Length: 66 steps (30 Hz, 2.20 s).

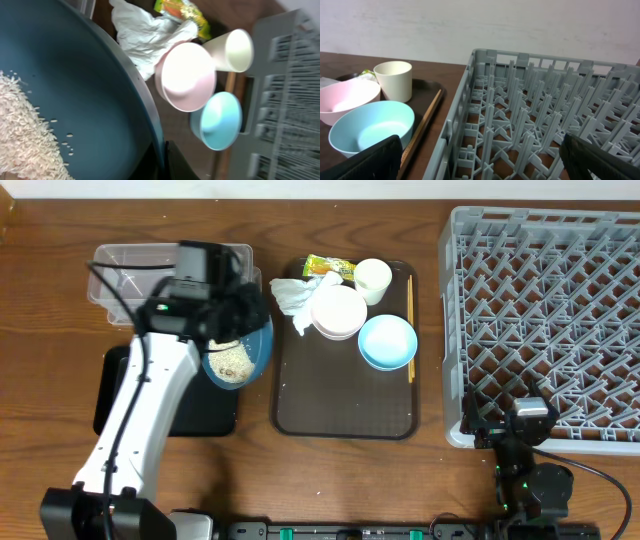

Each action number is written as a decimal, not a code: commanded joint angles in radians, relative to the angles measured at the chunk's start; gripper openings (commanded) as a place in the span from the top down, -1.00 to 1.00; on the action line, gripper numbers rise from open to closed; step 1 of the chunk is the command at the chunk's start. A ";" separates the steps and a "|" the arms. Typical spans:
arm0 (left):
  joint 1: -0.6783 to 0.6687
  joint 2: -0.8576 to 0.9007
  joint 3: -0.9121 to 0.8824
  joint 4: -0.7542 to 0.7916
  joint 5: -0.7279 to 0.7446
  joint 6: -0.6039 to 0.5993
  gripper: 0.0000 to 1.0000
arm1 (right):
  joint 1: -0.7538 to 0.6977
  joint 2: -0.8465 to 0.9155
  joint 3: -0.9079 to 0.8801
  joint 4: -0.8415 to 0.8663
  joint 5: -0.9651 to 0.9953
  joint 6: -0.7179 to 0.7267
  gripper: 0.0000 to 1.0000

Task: Sort waste into correct bins and load items into the dishwasher rack
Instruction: 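Carry the plate over the black tray and tip rice onto it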

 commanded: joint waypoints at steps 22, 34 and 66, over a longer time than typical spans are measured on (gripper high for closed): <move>0.340 -0.015 0.029 -0.119 0.504 0.060 0.88 | 0.008 -0.005 -0.003 -0.002 0.010 -0.008 -0.98; 0.525 -0.015 -0.033 -0.131 0.884 0.169 0.88 | 0.008 -0.005 -0.003 -0.002 0.010 -0.009 -0.98; 1.058 -0.015 -0.263 -0.159 1.115 0.328 0.88 | 0.008 -0.005 -0.003 -0.002 0.010 -0.009 -0.99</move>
